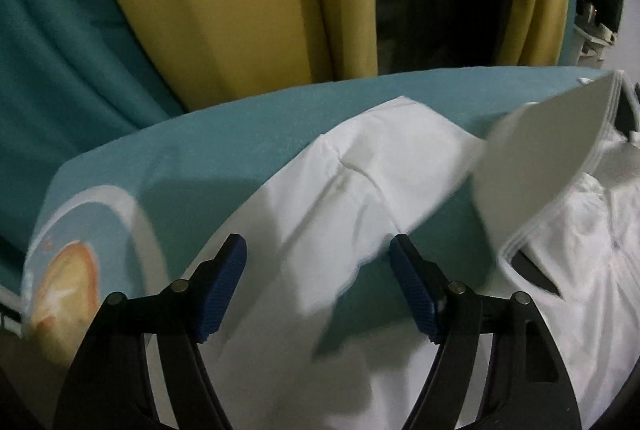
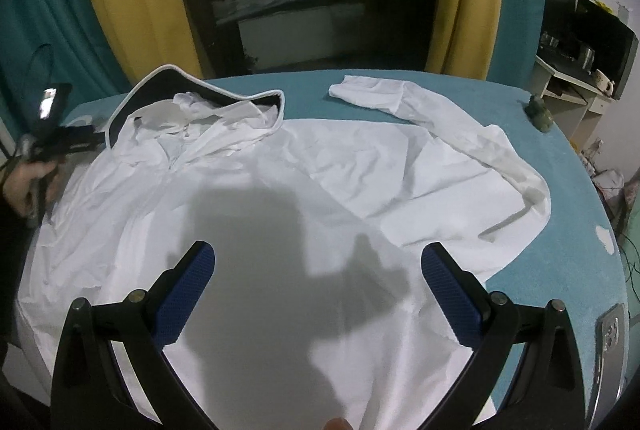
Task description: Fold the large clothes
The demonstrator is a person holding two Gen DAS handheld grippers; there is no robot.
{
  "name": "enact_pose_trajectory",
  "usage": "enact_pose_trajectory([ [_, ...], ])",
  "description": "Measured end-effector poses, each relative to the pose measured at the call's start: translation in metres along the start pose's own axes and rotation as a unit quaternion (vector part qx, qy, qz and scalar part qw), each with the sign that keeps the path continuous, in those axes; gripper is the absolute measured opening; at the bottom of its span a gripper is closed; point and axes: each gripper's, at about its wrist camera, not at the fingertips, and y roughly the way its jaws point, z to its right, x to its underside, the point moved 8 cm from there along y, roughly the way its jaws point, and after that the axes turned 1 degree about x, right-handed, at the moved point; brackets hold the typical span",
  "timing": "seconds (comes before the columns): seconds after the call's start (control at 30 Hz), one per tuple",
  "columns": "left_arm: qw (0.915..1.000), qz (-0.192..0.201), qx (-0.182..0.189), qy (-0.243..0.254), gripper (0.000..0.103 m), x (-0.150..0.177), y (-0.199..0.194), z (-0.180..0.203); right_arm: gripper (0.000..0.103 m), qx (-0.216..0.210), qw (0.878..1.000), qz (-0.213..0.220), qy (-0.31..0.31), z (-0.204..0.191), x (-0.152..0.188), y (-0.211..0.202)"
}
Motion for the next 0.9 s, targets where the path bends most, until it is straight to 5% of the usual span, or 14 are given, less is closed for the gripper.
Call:
enact_pose_trajectory([
  [0.07, 0.9996, 0.01, 0.026, -0.011, 0.077, -0.007, 0.005, -0.004, 0.102, 0.004, 1.0, -0.004, 0.004, 0.004, 0.002, 0.001],
  [0.1, 0.9992, 0.006, 0.035, -0.018, 0.068, -0.008, 0.006, -0.006, 0.102, 0.006, 1.0, -0.006, 0.006, 0.005, 0.004, 0.001],
  [0.2, 0.9987, 0.012, 0.046, -0.019, 0.007, -0.01, 0.0, -0.007, 0.102, 0.012, 1.0, -0.006, 0.016, 0.014, 0.008, -0.003],
  [0.23, 0.9983, 0.01, 0.048, -0.03, 0.003, -0.009, -0.003, -0.01, 0.102, 0.014, 1.0, -0.004, 0.019, 0.016, 0.008, -0.005],
  [0.4, 0.9922, 0.063, 0.058, -0.09, 0.003, -0.014, -0.054, -0.032, 0.102, 0.014, 1.0, 0.006, 0.028, 0.022, 0.007, -0.016],
  [0.53, 0.9818, 0.126, 0.084, -0.114, 0.003, -0.025, -0.131, -0.036, 0.102, 0.005, 0.999, 0.021, 0.027, 0.02, 0.006, -0.029],
  [0.77, 0.965, 0.201, 0.149, -0.079, 0.003, -0.046, -0.246, 0.026, 0.102, -0.018, 0.999, 0.04, 0.03, 0.021, 0.01, -0.05],
  [0.9, 0.9549, 0.21, 0.203, -0.055, 0.003, -0.052, -0.261, 0.081, 0.102, -0.026, 0.998, 0.052, 0.027, 0.026, 0.016, -0.064],
])
